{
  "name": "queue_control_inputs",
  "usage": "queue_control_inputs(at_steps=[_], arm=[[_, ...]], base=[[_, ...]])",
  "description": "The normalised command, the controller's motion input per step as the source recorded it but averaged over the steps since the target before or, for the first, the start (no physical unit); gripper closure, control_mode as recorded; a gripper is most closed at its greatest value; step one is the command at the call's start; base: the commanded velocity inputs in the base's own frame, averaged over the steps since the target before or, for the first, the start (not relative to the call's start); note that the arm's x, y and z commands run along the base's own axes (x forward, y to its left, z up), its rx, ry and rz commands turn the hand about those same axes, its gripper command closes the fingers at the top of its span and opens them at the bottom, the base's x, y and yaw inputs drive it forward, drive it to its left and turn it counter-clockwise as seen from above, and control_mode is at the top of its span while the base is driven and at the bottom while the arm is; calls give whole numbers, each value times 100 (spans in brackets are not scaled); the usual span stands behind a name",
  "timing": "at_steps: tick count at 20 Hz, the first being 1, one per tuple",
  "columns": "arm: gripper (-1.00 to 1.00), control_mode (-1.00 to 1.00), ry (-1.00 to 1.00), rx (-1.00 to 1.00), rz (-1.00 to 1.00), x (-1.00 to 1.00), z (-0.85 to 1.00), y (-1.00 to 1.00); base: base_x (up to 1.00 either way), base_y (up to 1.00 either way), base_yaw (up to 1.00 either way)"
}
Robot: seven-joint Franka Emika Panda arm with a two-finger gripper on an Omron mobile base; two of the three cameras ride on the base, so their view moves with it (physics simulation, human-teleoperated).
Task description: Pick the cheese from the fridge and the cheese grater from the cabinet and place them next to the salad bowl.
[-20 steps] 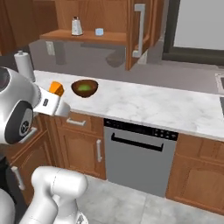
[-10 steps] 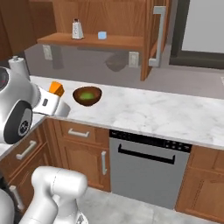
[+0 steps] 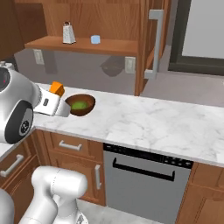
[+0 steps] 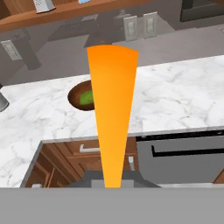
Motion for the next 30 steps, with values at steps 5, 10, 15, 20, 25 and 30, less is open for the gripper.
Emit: queue_control_inputs(at_steps=[5, 10, 15, 20, 25, 30], arm=[[100, 100, 0, 0, 0, 0, 0, 0], [100, 100, 0, 0, 0, 0, 0, 0], [100, 100, 0, 0, 0, 0, 0, 0], [100, 100, 0, 0, 0, 0, 0, 0], [100, 100, 0, 0, 0, 0, 0, 0], [100, 100, 0, 0, 0, 0, 0, 0]], base=[[39, 25, -5], [43, 26, -7], [46, 25, -7], [50, 22, -3], [46, 22, 0], [38, 14, -1]])
